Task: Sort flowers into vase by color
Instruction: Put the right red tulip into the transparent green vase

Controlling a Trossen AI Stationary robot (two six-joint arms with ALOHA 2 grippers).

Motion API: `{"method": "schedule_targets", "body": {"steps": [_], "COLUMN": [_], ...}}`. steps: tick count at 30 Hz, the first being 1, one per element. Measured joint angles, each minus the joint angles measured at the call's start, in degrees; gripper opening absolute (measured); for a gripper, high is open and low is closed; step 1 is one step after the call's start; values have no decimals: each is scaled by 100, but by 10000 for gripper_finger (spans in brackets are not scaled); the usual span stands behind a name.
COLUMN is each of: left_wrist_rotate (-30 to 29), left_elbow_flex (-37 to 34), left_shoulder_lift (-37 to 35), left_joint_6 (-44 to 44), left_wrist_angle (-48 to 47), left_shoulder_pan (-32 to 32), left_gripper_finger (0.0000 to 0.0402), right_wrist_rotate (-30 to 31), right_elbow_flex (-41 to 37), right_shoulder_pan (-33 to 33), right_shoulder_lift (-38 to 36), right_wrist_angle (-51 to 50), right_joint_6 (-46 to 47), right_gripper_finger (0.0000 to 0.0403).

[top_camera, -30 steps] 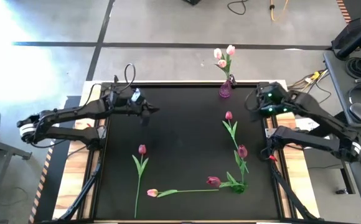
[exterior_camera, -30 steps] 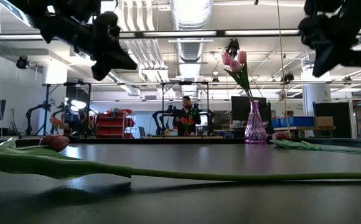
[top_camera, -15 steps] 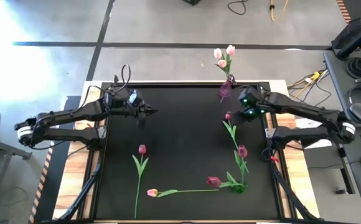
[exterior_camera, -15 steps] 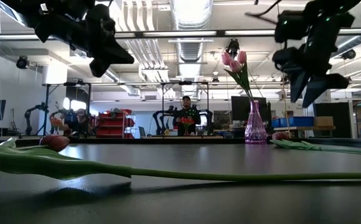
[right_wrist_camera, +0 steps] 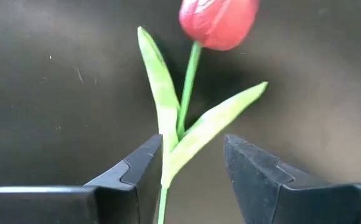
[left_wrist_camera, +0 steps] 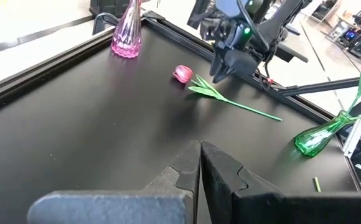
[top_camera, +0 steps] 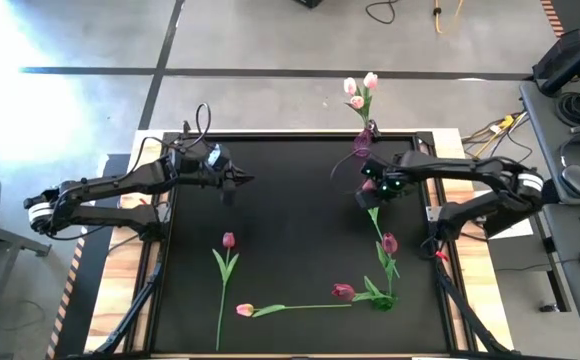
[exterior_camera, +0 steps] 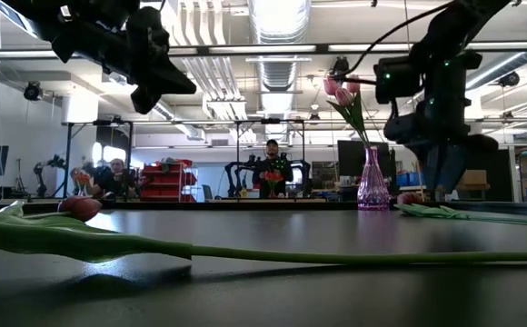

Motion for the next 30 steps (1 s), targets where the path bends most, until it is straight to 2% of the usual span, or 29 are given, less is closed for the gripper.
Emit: {"method": "schedule_targets", "body": {"steps": [7, 14, 18, 24, 30], "left_wrist_rotate": [-50, -76, -83, -89, -107], "left_elbow_flex": [0, 0, 0, 0, -15], "left_shoulder_lift": [2, 2, 4, 4, 91], "left_joint_6": [2, -63, -101, -121, -59], "left_wrist_angle": [0, 0, 1, 0, 2], "left_shoulder_pan": [7, 7, 7, 7, 7], "left_gripper_finger": [0, 0, 0, 0, 0], "right_wrist_rotate": [174, 193, 255, 174, 41], "right_elbow_flex": [2, 4, 7, 7, 135], "right_shoulder_pan": [345, 383, 429, 442, 454], "right_shoulder_lift": [471, 938, 986, 784, 158], "right_wrist_angle": [358, 504, 526, 694, 694], "right_joint_6": [22, 16, 9, -40, -80], "right_gripper_finger": [163, 162, 122, 28, 14]}}
